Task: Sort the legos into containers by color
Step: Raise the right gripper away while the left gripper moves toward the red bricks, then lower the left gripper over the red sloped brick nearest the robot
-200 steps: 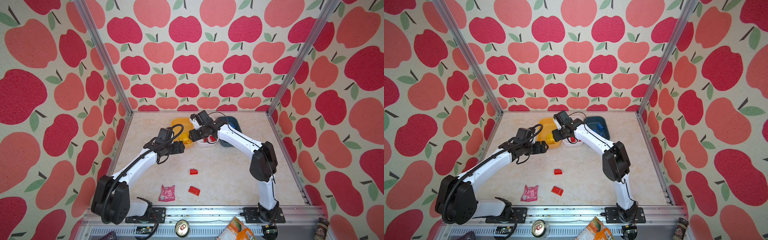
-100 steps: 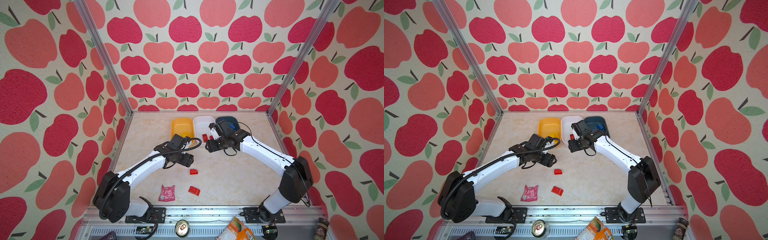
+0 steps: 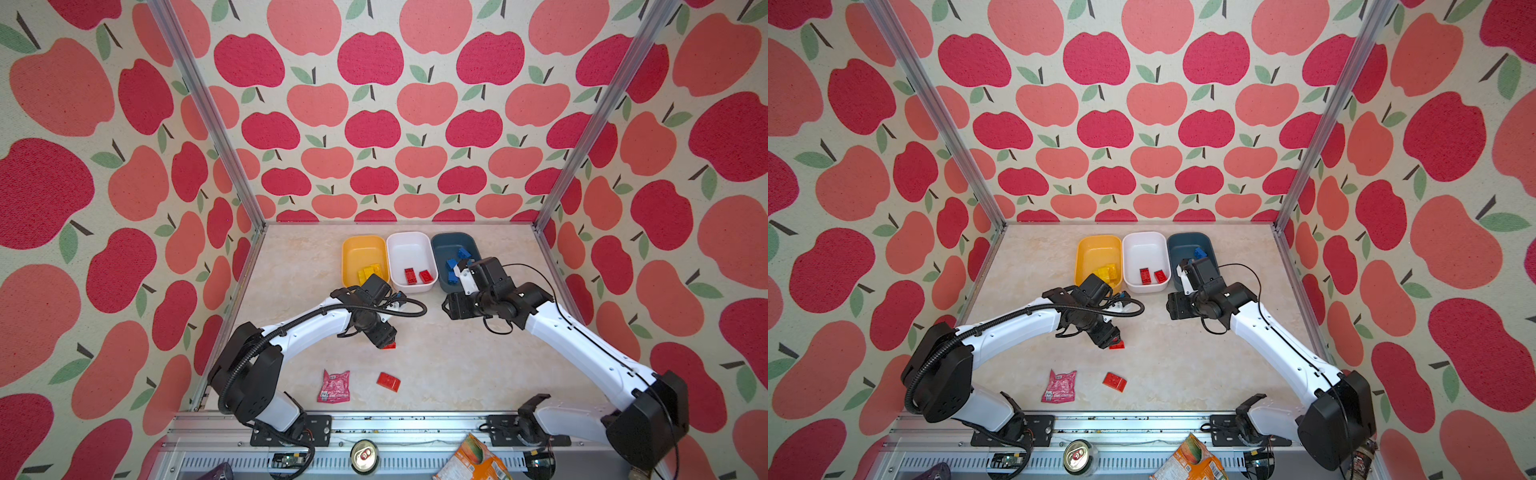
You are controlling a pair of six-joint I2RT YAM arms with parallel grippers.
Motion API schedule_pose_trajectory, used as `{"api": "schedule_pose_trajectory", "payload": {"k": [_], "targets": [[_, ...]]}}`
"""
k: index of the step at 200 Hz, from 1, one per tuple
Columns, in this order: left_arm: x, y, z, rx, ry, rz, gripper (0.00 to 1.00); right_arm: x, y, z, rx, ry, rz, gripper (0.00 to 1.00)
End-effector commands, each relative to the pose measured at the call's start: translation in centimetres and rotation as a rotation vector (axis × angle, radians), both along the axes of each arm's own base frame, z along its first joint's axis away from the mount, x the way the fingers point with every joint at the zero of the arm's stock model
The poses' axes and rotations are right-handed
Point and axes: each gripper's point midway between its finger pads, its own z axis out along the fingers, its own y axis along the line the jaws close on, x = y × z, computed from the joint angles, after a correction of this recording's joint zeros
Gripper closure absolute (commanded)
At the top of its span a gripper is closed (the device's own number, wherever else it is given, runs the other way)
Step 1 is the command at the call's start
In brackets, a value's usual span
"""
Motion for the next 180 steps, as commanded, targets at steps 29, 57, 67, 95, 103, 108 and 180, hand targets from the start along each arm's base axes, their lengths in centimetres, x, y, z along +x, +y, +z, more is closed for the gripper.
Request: {"api": "schedule_pose_trajectory", "payload": {"k": [29,57,67,95,103,108,180], "targets": [[-1.8,0.3,-2.8,0.133,0.038,-0.146,0.34,-1.5,-1.5,-0.1,0.002,0.041,-0.023,0.28],[-1.3,0.2,-3.4,0.158,0.005,-0.162,0.34,-1.7,-1.8,-0.3,0.006,0.047,-0.031,0.28],[-1.0,0.2,-3.5,0.163,-0.009,-0.164,0.34,-1.6,-1.9,-0.3,0.008,0.049,-0.031,0.28],[-0.3,0.2,-3.6,0.172,-0.051,-0.165,0.36,-1.5,-1.8,-0.4,0.013,0.052,-0.034,0.28],[-0.1,0.0,-3.3,0.160,-0.066,-0.164,0.36,-1.5,-1.8,-0.4,0.014,0.053,-0.035,0.28],[0.0,-0.1,-3.1,0.150,-0.076,-0.162,0.37,-1.5,-1.9,-0.5,0.013,0.054,-0.036,0.28],[0.9,-0.6,-3.2,0.140,-0.107,-0.134,0.38,-1.2,-1.6,-0.9,0.032,0.071,-0.038,0.28]]}}
